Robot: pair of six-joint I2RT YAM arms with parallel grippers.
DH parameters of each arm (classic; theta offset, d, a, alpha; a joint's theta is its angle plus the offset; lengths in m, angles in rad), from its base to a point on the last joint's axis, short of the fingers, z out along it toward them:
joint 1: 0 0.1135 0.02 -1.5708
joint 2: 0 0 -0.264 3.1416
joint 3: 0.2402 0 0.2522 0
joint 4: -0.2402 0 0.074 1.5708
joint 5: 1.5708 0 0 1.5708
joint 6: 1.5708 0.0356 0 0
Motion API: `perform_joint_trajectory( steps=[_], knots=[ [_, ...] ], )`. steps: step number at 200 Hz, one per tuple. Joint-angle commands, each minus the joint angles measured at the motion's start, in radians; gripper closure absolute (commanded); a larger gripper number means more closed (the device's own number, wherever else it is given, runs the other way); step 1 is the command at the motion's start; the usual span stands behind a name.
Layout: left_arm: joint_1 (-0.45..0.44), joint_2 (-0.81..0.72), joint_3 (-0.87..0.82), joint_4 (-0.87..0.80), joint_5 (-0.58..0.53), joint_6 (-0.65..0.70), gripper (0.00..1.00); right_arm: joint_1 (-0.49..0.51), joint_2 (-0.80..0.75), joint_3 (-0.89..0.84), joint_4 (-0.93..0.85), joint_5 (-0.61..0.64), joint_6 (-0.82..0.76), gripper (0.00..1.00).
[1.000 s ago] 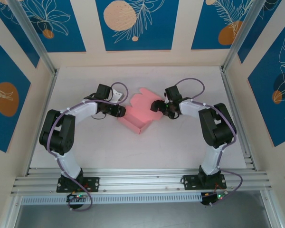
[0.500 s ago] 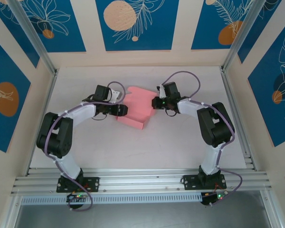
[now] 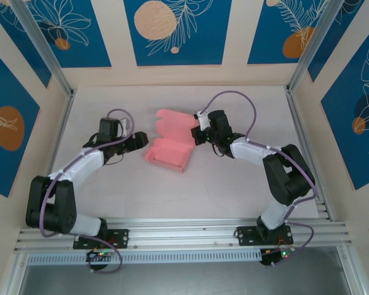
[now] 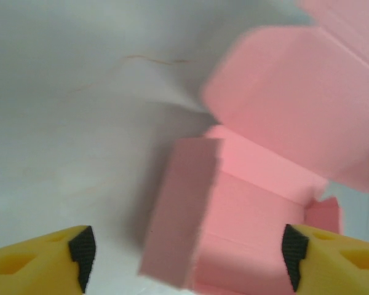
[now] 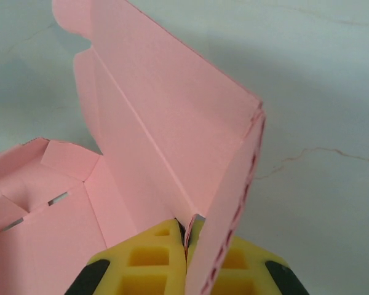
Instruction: Fold the paper box
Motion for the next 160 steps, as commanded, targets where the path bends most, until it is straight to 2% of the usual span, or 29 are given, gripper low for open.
perform_joint_trajectory(
  steps=[1, 14, 31, 52, 74, 97, 124, 160],
  knots=[
    [0.071, -0.021, -0.084, 0.046, -0.012, -0.116, 0.26, 0.008, -0.047, -0.035, 0.072, 0.02, -0.065, 1.0],
    [0.094, 0.01, -0.116, 0.101, 0.034, -0.15, 0.29, 0.013, -0.057, -0.047, 0.084, 0.008, -0.073, 1.0],
    [0.102, 0.084, -0.153, 0.263, 0.148, -0.209, 0.3, 0.018, -0.061, -0.053, 0.088, 0.001, -0.078, 1.0],
    [0.102, 0.193, -0.167, 0.456, 0.294, -0.288, 0.22, 0.022, -0.06, -0.05, 0.083, -0.002, -0.079, 1.0],
    [0.101, 0.259, -0.168, 0.572, 0.353, -0.319, 0.17, 0.025, -0.054, -0.052, 0.09, -0.004, -0.08, 1.0],
    [0.088, 0.276, -0.145, 0.615, 0.379, -0.324, 0.13, 0.026, -0.042, -0.047, 0.087, -0.004, -0.085, 1.0],
    [0.057, 0.298, -0.099, 0.577, 0.385, -0.307, 0.13, 0.026, -0.032, -0.043, 0.087, 0.0, -0.086, 1.0],
    [0.021, 0.332, -0.083, 0.612, 0.41, -0.341, 0.18, 0.027, -0.023, -0.036, 0.084, -0.002, -0.094, 1.0]
  ],
)
